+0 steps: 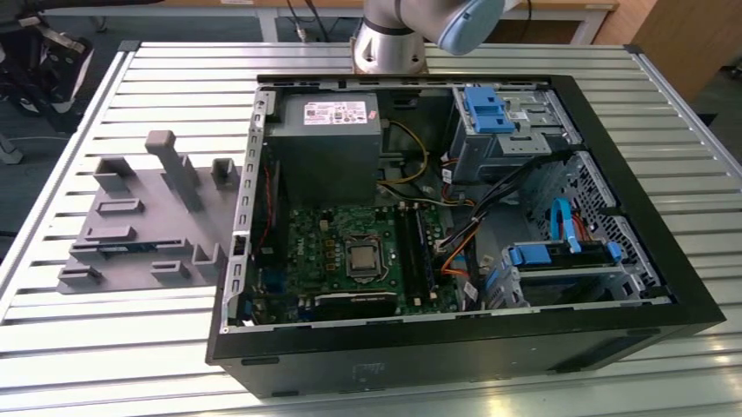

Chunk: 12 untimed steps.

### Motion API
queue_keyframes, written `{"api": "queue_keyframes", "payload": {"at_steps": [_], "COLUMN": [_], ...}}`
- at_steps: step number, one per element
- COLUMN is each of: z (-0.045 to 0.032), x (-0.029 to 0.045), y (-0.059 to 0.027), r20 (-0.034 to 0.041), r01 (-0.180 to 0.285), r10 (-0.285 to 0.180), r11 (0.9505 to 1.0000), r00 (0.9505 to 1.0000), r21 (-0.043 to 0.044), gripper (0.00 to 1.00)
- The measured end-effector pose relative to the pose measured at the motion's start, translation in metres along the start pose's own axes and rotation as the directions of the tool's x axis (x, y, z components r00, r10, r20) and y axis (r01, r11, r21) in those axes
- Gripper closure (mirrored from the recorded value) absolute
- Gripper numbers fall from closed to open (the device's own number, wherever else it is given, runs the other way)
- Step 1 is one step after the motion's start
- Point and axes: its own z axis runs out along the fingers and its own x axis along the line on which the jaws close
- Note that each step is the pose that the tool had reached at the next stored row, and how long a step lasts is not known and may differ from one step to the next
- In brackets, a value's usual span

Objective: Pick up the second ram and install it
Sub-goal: 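Reach for the second ram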

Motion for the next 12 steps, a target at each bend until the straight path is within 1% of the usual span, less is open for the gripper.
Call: {"api": "queue_keyframes", "payload": {"at_steps": [6,12], "z": [0.0000,0.0000], "x": [0.0034,0.0050], "y": [-0.0049,-0.0117], "r20": [-0.0001,0.0000], "r01": [0.001,0.002], "r10": [-0.001,-0.002], "r11": [1.0000,1.0000], "r00": [1.0000,1.0000], "r21": [0.0000,0.0000], "gripper": [0.89,0.89]}}
